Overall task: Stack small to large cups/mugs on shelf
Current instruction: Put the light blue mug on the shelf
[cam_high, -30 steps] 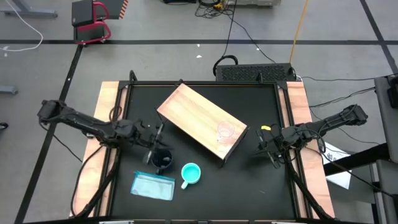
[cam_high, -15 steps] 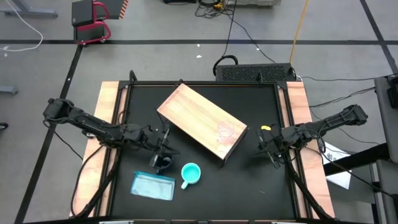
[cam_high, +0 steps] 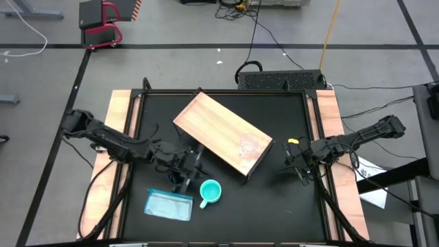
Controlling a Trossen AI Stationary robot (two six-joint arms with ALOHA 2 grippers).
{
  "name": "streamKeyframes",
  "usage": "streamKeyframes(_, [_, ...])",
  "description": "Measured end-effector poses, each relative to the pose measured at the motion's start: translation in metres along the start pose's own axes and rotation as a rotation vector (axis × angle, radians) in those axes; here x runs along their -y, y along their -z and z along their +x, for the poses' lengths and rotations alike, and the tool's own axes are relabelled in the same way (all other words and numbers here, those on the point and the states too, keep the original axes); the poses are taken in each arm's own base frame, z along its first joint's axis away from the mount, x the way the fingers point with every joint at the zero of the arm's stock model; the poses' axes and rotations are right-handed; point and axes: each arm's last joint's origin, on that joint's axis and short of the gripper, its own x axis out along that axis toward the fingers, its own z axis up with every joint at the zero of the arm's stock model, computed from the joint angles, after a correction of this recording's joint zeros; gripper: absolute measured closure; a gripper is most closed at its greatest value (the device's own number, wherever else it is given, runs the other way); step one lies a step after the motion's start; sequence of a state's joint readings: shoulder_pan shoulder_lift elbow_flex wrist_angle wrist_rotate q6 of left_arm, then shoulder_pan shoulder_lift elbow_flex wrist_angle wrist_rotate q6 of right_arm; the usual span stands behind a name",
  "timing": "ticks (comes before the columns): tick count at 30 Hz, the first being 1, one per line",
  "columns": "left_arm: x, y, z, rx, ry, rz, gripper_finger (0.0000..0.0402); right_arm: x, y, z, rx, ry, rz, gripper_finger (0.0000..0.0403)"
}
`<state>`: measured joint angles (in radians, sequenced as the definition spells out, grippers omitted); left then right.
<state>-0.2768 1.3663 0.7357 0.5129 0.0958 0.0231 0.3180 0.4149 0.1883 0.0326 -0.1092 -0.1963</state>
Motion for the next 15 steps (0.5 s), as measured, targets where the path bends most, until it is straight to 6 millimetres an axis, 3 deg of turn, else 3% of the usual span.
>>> streamKeyframes(15, [0.006, -0.009, 0.041, 0.099, 0.06, 0.006, 0.0402, -0.001, 0.0, 0.0, 0.006, -0.026, -0.005, 0.0403])
